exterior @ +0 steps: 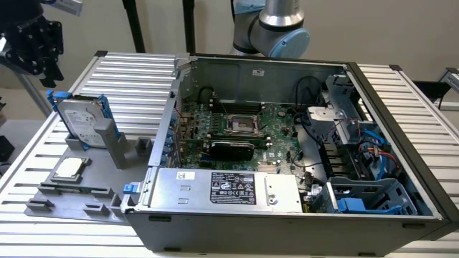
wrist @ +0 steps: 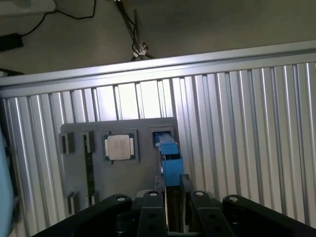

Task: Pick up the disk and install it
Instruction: 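Pick up the disk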

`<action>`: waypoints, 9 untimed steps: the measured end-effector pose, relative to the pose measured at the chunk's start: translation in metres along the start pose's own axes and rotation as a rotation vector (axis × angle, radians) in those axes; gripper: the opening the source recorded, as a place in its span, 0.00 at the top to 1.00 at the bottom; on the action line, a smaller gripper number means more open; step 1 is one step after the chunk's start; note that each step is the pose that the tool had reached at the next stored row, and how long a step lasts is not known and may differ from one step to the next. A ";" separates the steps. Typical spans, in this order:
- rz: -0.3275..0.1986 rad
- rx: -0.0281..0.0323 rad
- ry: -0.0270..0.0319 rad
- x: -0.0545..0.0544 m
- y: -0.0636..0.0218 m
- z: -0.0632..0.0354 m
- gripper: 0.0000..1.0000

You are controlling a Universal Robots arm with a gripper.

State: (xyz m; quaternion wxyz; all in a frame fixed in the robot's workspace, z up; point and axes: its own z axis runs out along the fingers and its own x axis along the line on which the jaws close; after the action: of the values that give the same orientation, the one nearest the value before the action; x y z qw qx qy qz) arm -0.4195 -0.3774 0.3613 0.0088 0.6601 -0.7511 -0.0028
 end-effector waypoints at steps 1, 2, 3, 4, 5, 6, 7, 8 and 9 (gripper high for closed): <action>0.000 0.0001 0.0000 0.000 0.0000 0.0007 0.64; 0.000 -0.0002 0.0001 0.000 0.0000 0.0017 0.64; 0.000 -0.0002 0.0002 0.000 0.0000 0.0033 0.58; 0.000 -0.0002 0.0001 0.000 -0.0001 0.0053 0.53; -0.001 -0.0001 0.0002 0.000 -0.0001 0.0070 0.53; -0.001 -0.0002 0.0002 0.000 -0.0001 0.0088 0.53; -0.001 -0.0002 0.0002 0.000 -0.0001 0.0106 0.46; -0.001 -0.0002 0.0002 0.000 -0.0002 0.0124 0.46; -0.001 -0.0002 0.0002 0.000 -0.0002 0.0142 0.46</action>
State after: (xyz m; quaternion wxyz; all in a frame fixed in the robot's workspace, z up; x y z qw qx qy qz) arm -0.4195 -0.3773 0.3471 0.0090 0.6603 -0.7510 -0.0028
